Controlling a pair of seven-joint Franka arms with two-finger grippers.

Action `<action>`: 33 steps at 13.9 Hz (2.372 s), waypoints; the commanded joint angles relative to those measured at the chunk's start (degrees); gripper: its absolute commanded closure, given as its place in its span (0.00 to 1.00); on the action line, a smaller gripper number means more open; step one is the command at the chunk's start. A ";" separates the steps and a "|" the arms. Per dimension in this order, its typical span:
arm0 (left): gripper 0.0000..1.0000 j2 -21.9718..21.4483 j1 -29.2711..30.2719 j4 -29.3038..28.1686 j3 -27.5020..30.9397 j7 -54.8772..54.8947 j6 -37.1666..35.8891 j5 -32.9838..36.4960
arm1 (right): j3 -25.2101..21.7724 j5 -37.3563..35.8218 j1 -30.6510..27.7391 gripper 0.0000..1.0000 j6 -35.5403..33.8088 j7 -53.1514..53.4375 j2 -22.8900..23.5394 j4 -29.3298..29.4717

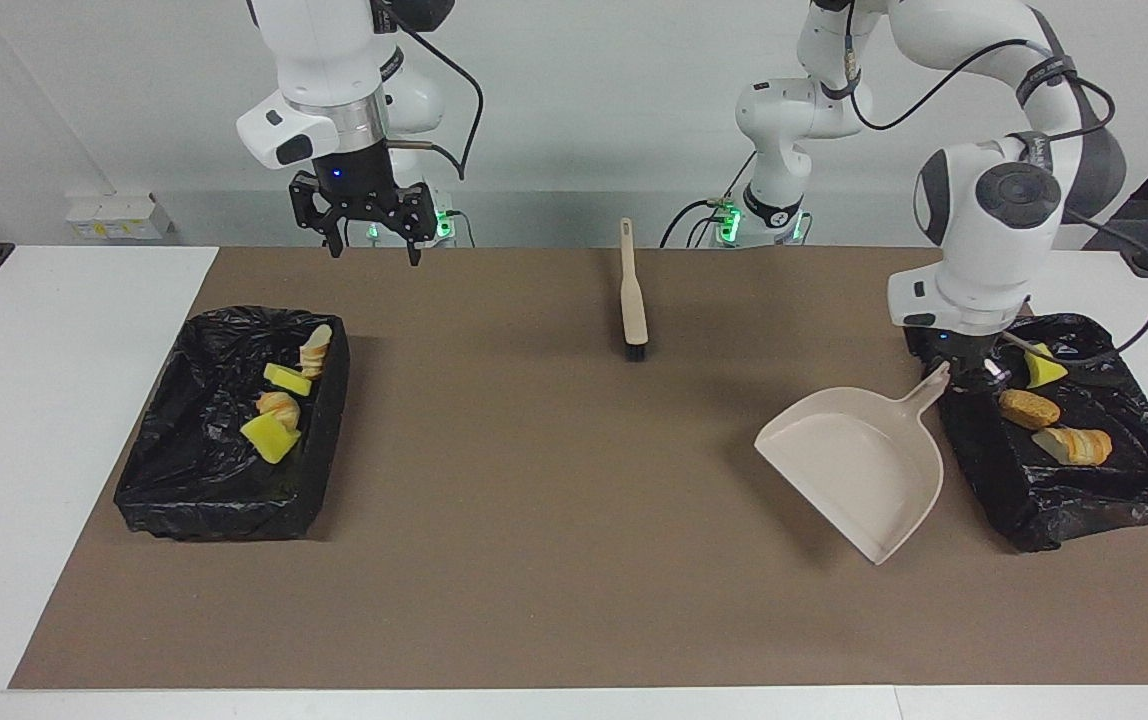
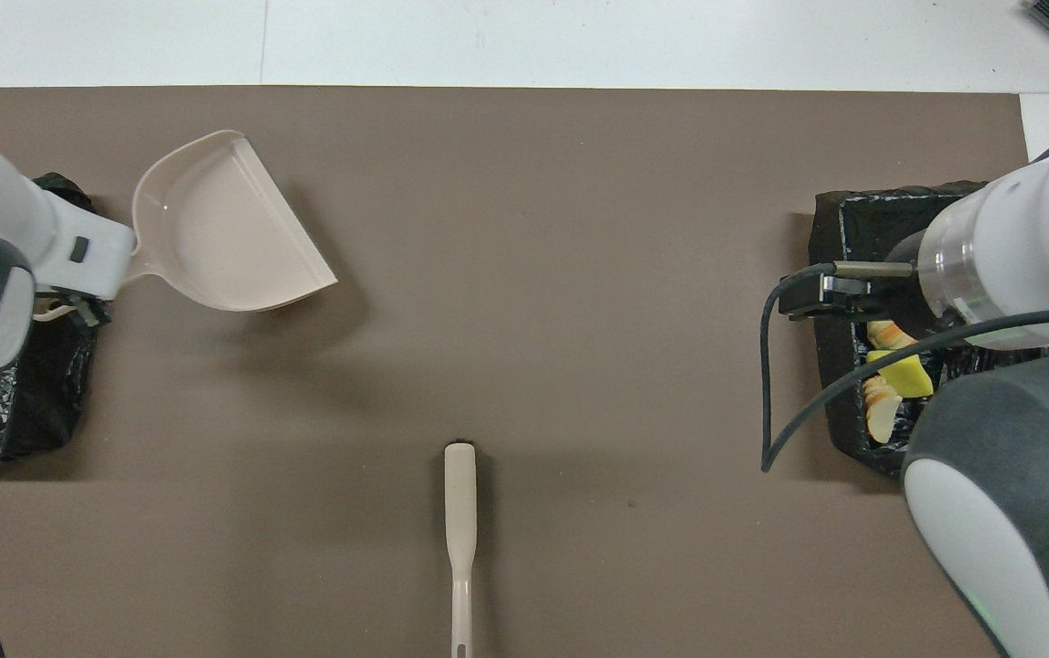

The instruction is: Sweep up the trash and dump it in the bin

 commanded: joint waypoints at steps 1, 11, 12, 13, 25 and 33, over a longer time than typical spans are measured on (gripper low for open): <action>1.00 -0.14 -5.33 -3.96 1.17 -17.02 0.85 -4.59 | 0.30 -0.82 -0.96 0.00 -1.89 -3.57 1.19 3.00; 1.00 5.48 -25.38 -4.32 1.17 -73.21 15.60 -16.91 | -0.84 0.06 -1.49 0.00 -4.86 -4.98 1.19 3.79; 1.00 5.48 -26.60 -4.41 1.17 -77.26 16.83 -16.91 | -2.50 0.75 -0.97 0.00 -5.66 -4.89 1.28 4.14; 1.00 5.57 -26.96 -4.41 1.17 -80.52 17.54 -16.91 | -3.99 1.63 -0.44 0.00 -5.58 -4.89 1.28 4.50; 0.01 5.48 -27.06 -5.46 1.17 -67.01 17.11 -17.26 | -7.96 2.61 1.32 0.00 -4.97 -7.00 0.49 2.92; 0.00 3.82 -13.71 2.87 1.87 -56.32 12.37 -15.85 | -8.05 4.45 0.53 0.00 -4.53 -10.96 0.67 3.01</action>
